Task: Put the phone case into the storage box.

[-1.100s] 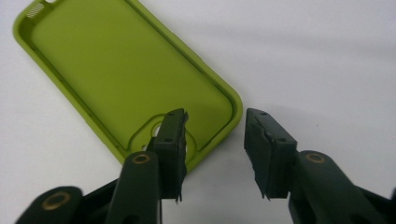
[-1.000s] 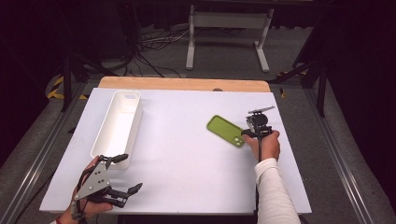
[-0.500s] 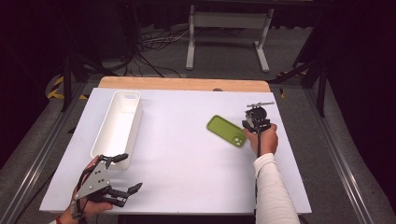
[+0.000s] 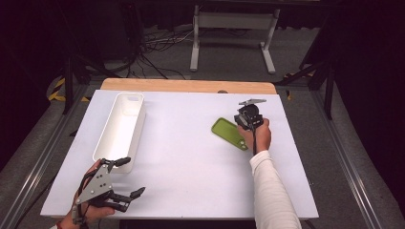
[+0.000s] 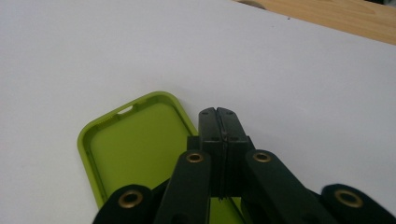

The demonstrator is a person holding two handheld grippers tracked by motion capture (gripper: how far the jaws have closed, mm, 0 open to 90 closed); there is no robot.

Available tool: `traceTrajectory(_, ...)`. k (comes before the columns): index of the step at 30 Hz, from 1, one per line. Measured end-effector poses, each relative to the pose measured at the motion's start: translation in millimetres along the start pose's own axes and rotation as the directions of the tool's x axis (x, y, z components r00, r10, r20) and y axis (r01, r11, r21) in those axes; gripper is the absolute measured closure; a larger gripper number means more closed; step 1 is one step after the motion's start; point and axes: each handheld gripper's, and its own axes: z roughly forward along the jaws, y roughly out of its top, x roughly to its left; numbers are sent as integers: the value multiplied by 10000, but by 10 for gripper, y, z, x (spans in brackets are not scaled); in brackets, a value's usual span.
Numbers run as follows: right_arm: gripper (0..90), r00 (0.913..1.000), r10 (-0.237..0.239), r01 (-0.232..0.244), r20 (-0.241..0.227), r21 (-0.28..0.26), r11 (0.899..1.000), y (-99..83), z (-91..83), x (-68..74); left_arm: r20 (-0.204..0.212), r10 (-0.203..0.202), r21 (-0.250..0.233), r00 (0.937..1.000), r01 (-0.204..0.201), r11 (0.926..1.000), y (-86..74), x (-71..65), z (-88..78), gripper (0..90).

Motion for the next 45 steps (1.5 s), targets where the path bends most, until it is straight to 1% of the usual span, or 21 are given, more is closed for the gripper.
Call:
traceTrajectory(3, 900, 10000, 1, -1, 84, 41, 10000, 30, 39, 7, -22, -2, -29, 10000, 2, 10000, -2, 5, -14, 44)
traceTrajectory(4, 900, 10000, -45, 45, -7, 69, 10000, 56, 77, 28, -107, -53, -86, 9999, 52, 9999, -6, 2, -14, 43)
traceTrajectory(6, 900, 10000, -70, 70, -38, 50, 10000, 81, 107, 58, -80, -111, -76, 9999, 110, 9999, -10, 14, -24, 43)
traceTrajectory(9, 900, 9999, -137, 137, -85, 93, 9999, 104, 136, 86, -64, -58, -70, 10000, 58, 10000, -14, 24, -26, 43)
traceTrajectory(10, 900, 9998, -202, 203, -66, 125, 9997, 116, 153, 104, -52, -147, -69, 9999, 147, 9999, -18, 21, -22, 43)
traceTrajectory(15, 900, 9992, -397, 400, -100, 327, 9987, 157, 251, 161, -32, -43, -43, 10000, 43, 10000, -13, 14, -17, 43)
traceTrajectory(17, 900, 9989, -452, 456, -106, 410, 9981, 162, 292, 178, -24, -142, -28, 9999, 142, 9999, -18, 12, -10, 43)
traceTrajectory(18, 900, 9991, -425, 429, -81, 467, 9980, 168, 312, 187, 0, -216, -54, 9998, 216, 9998, -22, 12, -9, 42)
traceTrajectory(22, 900, 9993, -384, 385, -30, 568, 9976, 193, 369, 203, 68, -289, -57, 9996, 289, 9996, -26, 26, -5, 42)
traceTrajectory(25, 900, 9996, -282, 277, 69, 594, 9978, 207, 409, 207, 18, -287, -38, 9996, 287, 9996, -28, 16, 3, 43)
traceTrajectory(26, 900, 9997, -232, 226, 95, 627, 9978, 211, 426, 209, 88, -282, 26, 9996, 282, 9996, -28, 16, 3, 43)
traceTrajectory(28, 900, 9998, -143, 135, 118, 669, 9977, 213, 450, 213, 70, -286, -26, 9996, 286, 9996, -32, 17, 7, 43)
traceTrajectory(30, 900, 9999, -23, 16, 111, 674, 9977, 219, 459, 217, 105, -317, -23, 9994, 318, 9995, -33, 19, 11, 43)
traceTrajectory(35, 900, 9999, -36, 29, 96, 700, 9975, 224, 457, 227, 231, -275, 90, 9994, 273, 9996, -33, 10, 19, 43)
traceTrajectory(38, 900, 9998, 84, -72, -190, 639, 9979, 212, 455, 242, 223, -208, 140, 9995, 205, 9997, -30, 7, 26, 43)
traceTrajectory(40, 900, 9997, -89, 106, -222, 752, 9971, 210, 470, 273, 196, -225, 144, 9996, 222, 9996, -30, 8, 27, 43)
traceTrajectory(41, 900, 9997, -89, 106, -222, 752, 9971, 210, 470, 273, 196, -225, 144, 9996, 222, 9996, -30, 8, 27, 43)
traceTrajectory(42, 900, 9998, -137, 146, -142, 673, 9976, 208, 474, 283, 207, -229, 127, 9995, 226, 9997, -29, 6, 25, 43)
traceTrajectory(43, 900, 9999, -55, 59, -96, 430, 9991, 212, 460, 271, 220, -238, 131, 9995, 236, 9996, -30, 4, 23, 43)
traceTrajectory(44, 900, 10000, 0, 2, -68, 312, 9995, 218, 448, 256, 252, -242, 131, 9994, 238, 9996, -33, 4, 23, 43)
traceTrajectory(45, 900, 10000, 33, -34, 37, 309, 9995, 224, 440, 235, 243, -259, 147, 9994, 256, 9996, -34, 4, 23, 43)
